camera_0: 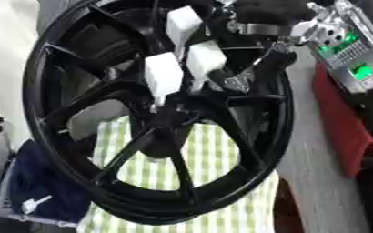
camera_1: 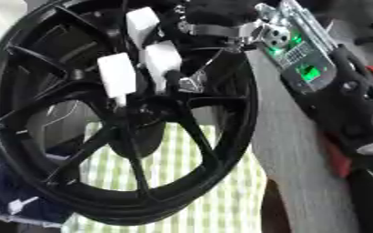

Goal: Pull the pin out of the wheel hub.

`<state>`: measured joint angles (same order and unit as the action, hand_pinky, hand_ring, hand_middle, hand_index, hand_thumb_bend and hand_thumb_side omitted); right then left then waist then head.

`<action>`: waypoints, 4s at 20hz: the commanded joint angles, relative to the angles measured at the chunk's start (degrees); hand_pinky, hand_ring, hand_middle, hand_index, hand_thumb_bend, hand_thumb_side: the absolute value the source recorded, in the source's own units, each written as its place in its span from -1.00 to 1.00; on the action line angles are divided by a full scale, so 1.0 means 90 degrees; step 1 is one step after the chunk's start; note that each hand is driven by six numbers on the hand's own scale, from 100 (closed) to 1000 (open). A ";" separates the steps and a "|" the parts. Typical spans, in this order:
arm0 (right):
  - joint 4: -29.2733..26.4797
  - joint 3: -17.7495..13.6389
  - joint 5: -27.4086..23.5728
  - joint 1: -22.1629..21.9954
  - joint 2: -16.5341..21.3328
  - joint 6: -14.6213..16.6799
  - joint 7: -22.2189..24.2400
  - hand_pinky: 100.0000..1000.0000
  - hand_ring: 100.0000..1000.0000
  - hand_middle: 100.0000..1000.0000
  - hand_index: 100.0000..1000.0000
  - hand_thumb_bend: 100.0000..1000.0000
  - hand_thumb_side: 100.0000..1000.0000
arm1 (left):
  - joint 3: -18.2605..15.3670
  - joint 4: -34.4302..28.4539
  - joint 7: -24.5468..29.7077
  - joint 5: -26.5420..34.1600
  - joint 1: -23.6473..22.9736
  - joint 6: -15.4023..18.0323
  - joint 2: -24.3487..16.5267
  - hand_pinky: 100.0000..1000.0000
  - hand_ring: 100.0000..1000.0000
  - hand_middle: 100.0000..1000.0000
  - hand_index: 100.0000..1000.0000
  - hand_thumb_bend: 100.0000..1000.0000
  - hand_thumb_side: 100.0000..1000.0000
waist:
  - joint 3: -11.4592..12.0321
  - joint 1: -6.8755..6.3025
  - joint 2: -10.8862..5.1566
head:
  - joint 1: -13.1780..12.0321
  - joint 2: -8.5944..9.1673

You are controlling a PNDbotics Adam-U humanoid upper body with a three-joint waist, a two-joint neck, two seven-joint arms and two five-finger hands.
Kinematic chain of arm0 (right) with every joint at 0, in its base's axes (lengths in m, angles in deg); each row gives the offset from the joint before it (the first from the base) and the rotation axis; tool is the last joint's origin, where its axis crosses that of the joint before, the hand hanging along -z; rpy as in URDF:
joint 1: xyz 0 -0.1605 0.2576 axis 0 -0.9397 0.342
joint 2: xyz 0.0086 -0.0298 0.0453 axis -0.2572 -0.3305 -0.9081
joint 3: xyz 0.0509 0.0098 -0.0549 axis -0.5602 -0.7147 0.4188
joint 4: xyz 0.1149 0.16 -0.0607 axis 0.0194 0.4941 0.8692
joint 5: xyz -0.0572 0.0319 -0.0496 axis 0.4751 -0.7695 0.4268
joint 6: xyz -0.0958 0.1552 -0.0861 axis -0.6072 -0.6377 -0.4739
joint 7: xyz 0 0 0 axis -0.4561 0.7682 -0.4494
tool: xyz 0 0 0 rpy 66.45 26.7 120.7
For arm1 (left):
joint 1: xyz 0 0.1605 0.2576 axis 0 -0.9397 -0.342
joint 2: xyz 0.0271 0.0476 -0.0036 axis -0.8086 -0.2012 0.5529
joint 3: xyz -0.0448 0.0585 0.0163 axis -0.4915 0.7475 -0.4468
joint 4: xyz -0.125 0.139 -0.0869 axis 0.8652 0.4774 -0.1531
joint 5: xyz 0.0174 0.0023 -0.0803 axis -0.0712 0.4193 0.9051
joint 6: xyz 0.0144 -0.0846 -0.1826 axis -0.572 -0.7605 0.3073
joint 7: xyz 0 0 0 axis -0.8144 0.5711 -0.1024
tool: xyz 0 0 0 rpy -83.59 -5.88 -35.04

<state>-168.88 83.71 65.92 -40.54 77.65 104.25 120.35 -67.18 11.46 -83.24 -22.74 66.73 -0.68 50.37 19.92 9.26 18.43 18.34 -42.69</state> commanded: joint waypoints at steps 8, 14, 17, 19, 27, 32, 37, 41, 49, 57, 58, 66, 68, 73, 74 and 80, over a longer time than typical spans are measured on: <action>0.0052 0.0010 -0.0633 0.0039 0.0076 -0.0530 -0.0809 -0.01 -0.34 -0.47 0.16 -1.00 -0.78 | 0.0026 -0.0122 0.0033 -0.0071 0.0083 0.0007 -0.0044 0.38 0.20 -0.06 0.32 -0.91 1.00 | -0.0038 -0.0062 -0.0117 | 0.0071 0.0009; -0.0152 -0.0009 -0.1546 0.0059 0.0229 -0.1154 -0.0963 -0.11 -0.39 -0.65 -0.04 -1.00 -0.75 | 0.0019 -0.0109 0.0033 -0.0080 0.0065 0.0005 -0.0058 0.38 0.20 -0.06 0.32 -0.91 1.00 | -0.0072 -0.0060 -0.0146 | 0.0065 -0.0004; -0.0330 -0.0077 -0.1888 0.0050 0.0377 -0.1342 -0.0860 -0.15 -0.40 -0.69 -0.09 -1.00 -0.74 | 0.0013 -0.0104 0.0031 -0.0081 0.0048 0.0000 -0.0061 0.38 0.20 -0.06 0.32 -0.90 1.00 | -0.0092 -0.0057 -0.0175 | 0.0065 -0.0026; -0.0443 -0.0140 -0.2091 0.0033 0.0495 -0.1479 -0.0811 -0.18 -0.41 -0.71 -0.11 -1.00 -0.75 | 0.0008 -0.0097 0.0025 -0.0081 0.0031 -0.0007 -0.0066 0.38 0.20 -0.06 0.32 -0.90 1.00 | -0.0113 -0.0055 -0.0201 | 0.0061 -0.0039; -0.0879 -0.0683 -0.3149 -0.0174 0.1093 -0.1929 -0.1090 -0.25 -0.46 -0.77 -0.12 -1.00 -0.66 | -0.0029 -0.0069 -0.0010 -0.0083 -0.0042 -0.0023 -0.0117 0.39 0.20 -0.06 0.32 -0.91 1.00 | -0.0250 -0.0071 -0.0291 | -0.0014 -0.0095; -0.0906 -0.1433 -0.4012 -0.0636 0.1554 -0.1687 -0.1831 -0.26 -0.48 -0.79 -0.12 -1.00 -0.49 | -0.0109 -0.0053 -0.0079 -0.0059 -0.0106 -0.0021 -0.0216 0.38 0.20 -0.06 0.32 -0.91 1.00 | -0.0431 -0.0105 -0.0333 | -0.0207 -0.0142; -0.0907 -0.2664 -0.4556 -0.2002 0.1909 -0.1204 -0.2963 -0.26 -0.47 -0.78 -0.11 -1.00 -0.68 | -0.0249 -0.0066 -0.0210 0.0025 -0.0169 -0.0004 -0.0341 0.38 0.20 -0.06 0.32 -0.91 1.00 | -0.0702 -0.0149 -0.0333 | -0.0556 -0.0142; -0.0907 -0.3683 -0.4318 -0.3672 0.1447 -0.0898 -0.4066 -0.25 -0.46 -0.78 -0.10 -1.00 -0.75 | -0.0331 -0.0080 -0.0304 0.0101 -0.0187 0.0017 -0.0446 0.38 0.20 -0.06 0.32 -0.92 1.00 | -0.0875 -0.0193 -0.0293 | -0.0777 -0.0085; -0.0907 -0.4212 -0.1737 -0.5416 -0.0745 -0.0824 -0.5584 0.03 -0.29 -0.61 0.01 -1.00 -0.95 | -0.0417 -0.0127 -0.0410 0.0226 -0.0176 0.0079 -0.0509 0.38 0.21 -0.06 0.32 -0.93 1.00 | -0.0959 -0.0334 -0.0197 | -0.1076 0.0064; -0.0907 -0.3812 0.0734 -0.5427 -0.2564 -0.1653 -0.5876 0.62 0.60 0.53 0.83 -1.00 0.01 | -0.0435 -0.0091 -0.0435 0.0264 -0.0162 0.0092 -0.0482 0.38 0.21 -0.06 0.32 -0.93 1.00 | -0.0959 -0.0436 -0.0178 | -0.1171 0.0143; -0.0907 -0.3797 0.0803 -0.5406 -0.2670 -0.1742 -0.5906 0.62 0.62 0.56 0.86 -1.00 0.06 | -0.0435 -0.0087 -0.0436 0.0264 -0.0163 0.0094 -0.0484 0.38 0.21 -0.06 0.32 -0.93 1.00 | -0.0961 -0.0440 -0.0178 | -0.1167 0.0144; -0.0907 -0.3808 0.0405 -0.5319 -0.2795 -0.2095 -0.6391 0.57 0.54 0.50 0.85 -1.00 -0.28 | -0.0431 -0.0080 -0.0433 0.0261 -0.0171 0.0104 -0.0493 0.39 0.22 -0.06 0.32 -0.93 1.00 | -0.0975 -0.0443 -0.0195 | -0.1106 0.0084; -0.0907 -0.3798 0.0248 -0.5288 -0.2789 -0.2171 -0.6559 0.50 0.42 0.31 0.73 -1.00 -0.25 | -0.0428 -0.0085 -0.0431 0.0259 -0.0172 0.0105 -0.0495 0.39 0.22 -0.06 0.32 -0.93 1.00 | -0.0975 -0.0441 -0.0198 | -0.1112 0.0081; -0.0907 -0.3607 -0.0680 -0.5030 -0.2723 -0.2227 -0.7309 0.40 0.18 0.02 0.61 -1.00 -0.11 | -0.0420 -0.0112 -0.0428 0.0247 -0.0172 0.0118 -0.0486 0.38 0.22 -0.07 0.32 -0.93 1.00 | -0.0953 -0.0452 -0.0191 | -0.1091 0.0086; -0.0907 -0.3534 -0.0862 -0.4951 -0.2714 -0.2181 -0.7330 0.40 0.18 0.03 0.62 -1.00 -0.09 | -0.0416 -0.0116 -0.0427 0.0246 -0.0170 0.0120 -0.0484 0.38 0.22 -0.07 0.32 -0.94 1.00 | -0.0948 -0.0458 -0.0186 | -0.1083 0.0091; -0.0771 -0.3160 -0.1469 -0.4447 -0.2823 -0.2265 -0.6815 0.42 0.24 0.08 0.69 -1.00 -0.11 | -0.0395 -0.0139 -0.0407 0.0235 -0.0136 0.0144 -0.0459 0.38 0.21 -0.07 0.32 -0.94 1.00 | -0.0896 -0.0523 -0.0113 | -0.1056 0.0226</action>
<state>-175.61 54.95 53.82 -80.73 51.47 83.97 58.10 -70.72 11.47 -86.91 -20.69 64.78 0.28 46.83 11.86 4.74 18.19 8.67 -41.59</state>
